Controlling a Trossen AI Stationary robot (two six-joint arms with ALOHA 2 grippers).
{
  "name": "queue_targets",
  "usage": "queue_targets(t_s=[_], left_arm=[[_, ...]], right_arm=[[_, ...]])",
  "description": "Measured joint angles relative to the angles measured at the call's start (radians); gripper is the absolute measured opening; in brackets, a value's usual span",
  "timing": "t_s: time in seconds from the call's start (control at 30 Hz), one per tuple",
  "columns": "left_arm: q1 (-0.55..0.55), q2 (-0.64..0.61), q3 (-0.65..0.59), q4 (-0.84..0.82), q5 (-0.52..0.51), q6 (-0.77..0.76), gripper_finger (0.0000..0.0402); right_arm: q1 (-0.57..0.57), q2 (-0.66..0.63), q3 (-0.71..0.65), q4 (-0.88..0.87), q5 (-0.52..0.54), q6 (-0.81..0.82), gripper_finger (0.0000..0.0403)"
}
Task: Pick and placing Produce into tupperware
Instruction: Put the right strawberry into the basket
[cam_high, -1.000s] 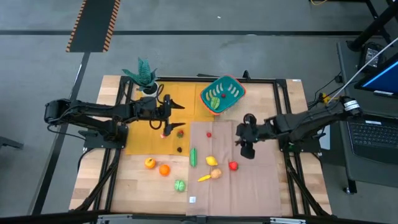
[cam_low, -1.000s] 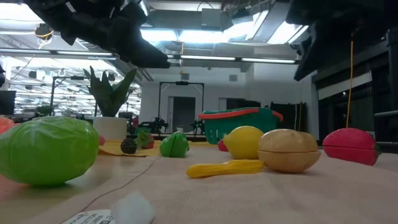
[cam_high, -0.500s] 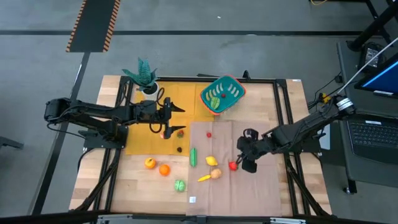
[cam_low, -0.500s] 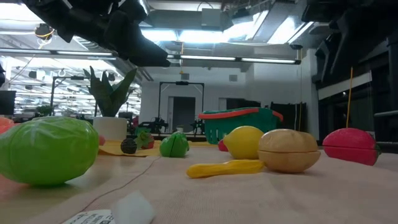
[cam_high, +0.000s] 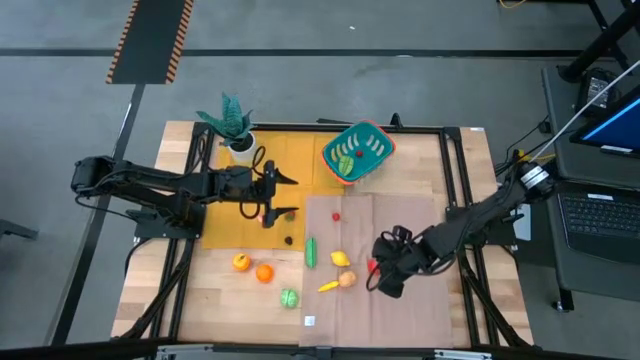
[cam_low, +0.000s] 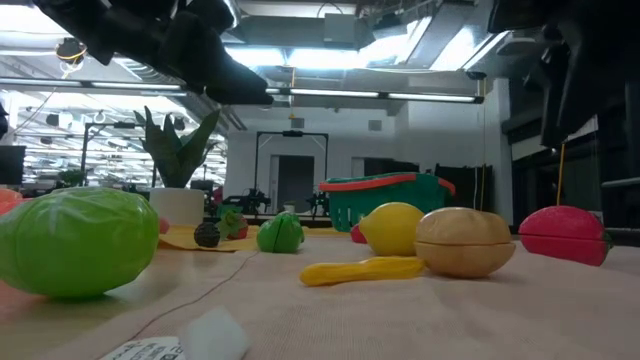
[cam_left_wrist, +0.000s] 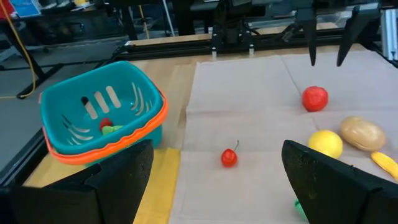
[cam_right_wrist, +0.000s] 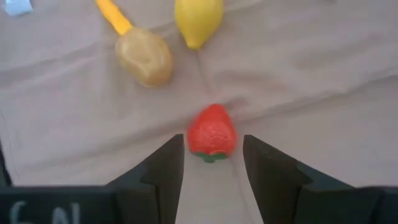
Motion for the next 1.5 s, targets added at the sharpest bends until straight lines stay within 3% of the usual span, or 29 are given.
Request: queue_targets(t_s=[0.27, 0.7, 1.2, 1.5], left_arm=[[-0.015, 0.0, 0.0, -0.007, 0.0, 0.001, 0.0348], [-0.015, 0.0, 0.0, -0.007, 0.0, 0.002, 0.0348], [-0.015, 0.0, 0.0, -0.009, 0.0, 0.003, 0.0348], [-0.015, 0.0, 0.0, -0.02, 0.0, 0.003, 0.0348]], right_arm=[[0.014, 0.07, 0.001, -0.003, -0.011, 0.069, 0.0167], [0.012, 0.073, 0.002, 0.006, -0.013, -0.109, 0.0167], [0.012, 0.073, 0.002, 0.032, -0.013, -0.138, 0.0168], [0.012, 0.073, 0.002, 0.032, -0.012, -0.132, 0.0212]])
